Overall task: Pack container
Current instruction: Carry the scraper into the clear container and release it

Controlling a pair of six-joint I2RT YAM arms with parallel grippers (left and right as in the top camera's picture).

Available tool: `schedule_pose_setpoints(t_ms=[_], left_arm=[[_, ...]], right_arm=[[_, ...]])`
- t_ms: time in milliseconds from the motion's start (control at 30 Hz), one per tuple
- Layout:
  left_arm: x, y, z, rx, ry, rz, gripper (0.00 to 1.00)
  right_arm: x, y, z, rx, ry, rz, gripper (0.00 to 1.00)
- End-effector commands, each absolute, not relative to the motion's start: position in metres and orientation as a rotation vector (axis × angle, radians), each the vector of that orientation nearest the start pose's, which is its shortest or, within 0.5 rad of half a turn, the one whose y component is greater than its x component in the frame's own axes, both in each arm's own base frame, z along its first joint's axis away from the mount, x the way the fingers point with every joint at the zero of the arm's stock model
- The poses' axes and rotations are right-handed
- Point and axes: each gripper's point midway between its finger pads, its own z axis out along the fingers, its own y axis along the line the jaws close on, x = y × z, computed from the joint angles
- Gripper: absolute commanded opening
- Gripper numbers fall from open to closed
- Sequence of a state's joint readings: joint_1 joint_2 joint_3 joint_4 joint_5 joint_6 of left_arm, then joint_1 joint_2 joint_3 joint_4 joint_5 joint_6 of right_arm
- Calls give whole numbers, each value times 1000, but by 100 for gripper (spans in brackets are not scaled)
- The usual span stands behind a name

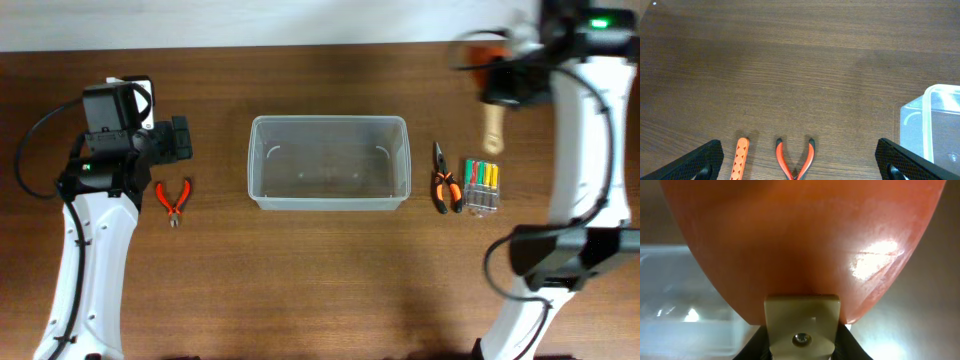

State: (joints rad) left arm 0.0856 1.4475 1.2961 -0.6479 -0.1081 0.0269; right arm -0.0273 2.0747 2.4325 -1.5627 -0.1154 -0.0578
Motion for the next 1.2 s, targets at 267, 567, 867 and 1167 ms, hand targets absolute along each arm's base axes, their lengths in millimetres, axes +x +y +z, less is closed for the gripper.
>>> schedule_pose_setpoints(t_ms=[267,567,867,1167], left_arm=[[410,54,231,-105,2350,183,99],[410,54,231,-106,2350,183,99],[410,54,231,-106,2350,183,99],[410,54,231,-106,2350,183,99]], right_arm=[[410,219,226,-1567,2288,118,4],[401,216,123,-2156,2054,7,4],[442,203,88,-2058,1990,-46,11],[433,205,119,-1984,2039,-41,98]])
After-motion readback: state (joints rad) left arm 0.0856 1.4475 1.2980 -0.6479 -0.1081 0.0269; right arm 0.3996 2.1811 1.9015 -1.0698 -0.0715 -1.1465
